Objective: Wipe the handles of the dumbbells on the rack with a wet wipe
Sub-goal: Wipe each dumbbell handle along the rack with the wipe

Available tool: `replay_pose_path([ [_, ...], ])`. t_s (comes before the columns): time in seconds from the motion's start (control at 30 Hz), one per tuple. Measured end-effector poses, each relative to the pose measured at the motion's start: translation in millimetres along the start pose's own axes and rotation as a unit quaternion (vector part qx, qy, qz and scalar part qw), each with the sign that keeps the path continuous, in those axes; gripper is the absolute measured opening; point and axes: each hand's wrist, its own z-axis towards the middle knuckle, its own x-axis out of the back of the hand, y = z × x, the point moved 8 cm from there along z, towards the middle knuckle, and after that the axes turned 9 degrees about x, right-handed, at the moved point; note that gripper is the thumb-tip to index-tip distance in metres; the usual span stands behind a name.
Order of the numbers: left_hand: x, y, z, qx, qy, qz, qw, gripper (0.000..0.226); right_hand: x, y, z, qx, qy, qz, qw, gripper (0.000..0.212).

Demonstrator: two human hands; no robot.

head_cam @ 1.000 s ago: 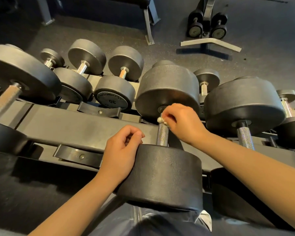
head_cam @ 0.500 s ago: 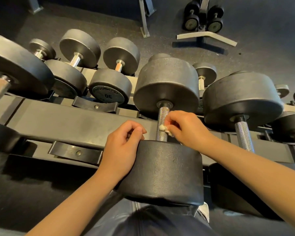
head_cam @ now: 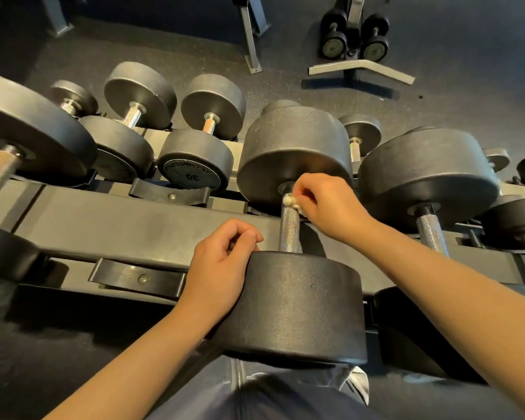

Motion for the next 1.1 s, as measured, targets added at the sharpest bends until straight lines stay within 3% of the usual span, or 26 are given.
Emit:
replay_pose_path([
  [0.13, 7.8, -1.2, -2.7, 0.005, 0.027, -0.026, 0.999, 0.016, 9.8, -18.9, 8.5, 0.017, -0.012, 0.032, 0.999, 0.009],
  [0.27, 41.8, -1.1, -3.9, -0.012, 0.063, -0.014, 0.998, 0.013, 4.3, -53.0, 28.5, 0.041, -0.072, 0.038, 0.996, 0.006],
  [0.47, 159.8, -13.9, -11.1, -0.046, 0.223, 0.042, 0.973, 0.014, -46.6, -162.2, 76.6, 0.147, -0.158, 0.056, 0.975, 0.004],
  [0.57, 214.2, -20.8, -34.2, -0.084, 0.29, 0.111, 0.947, 0.012, -79.1, -219.6, 106.6, 0.176, -0.194, 0.065, 0.963, 0.015],
  [0.83, 360.0, -39.2, -67.7, -0.179, 0.379, 0.224, 0.88, 0.02, -148.3, -335.7, 187.3, 0.139, -0.093, 0.118, 0.979, 0.002],
  [0.97, 417.6, -60.2, -42.3, -0.168, 0.34, 0.223, 0.898, 0.028, -186.5, -355.8, 212.0, 0.081, -0.162, 0.202, 0.962, 0.01],
  [1.1, 427.2, -65.7, 9.4, -0.141, 0.186, 0.221, 0.947, 0.046, -207.9, -348.6, 218.6, 0.039, -0.215, 0.195, 0.956, 0.007],
])
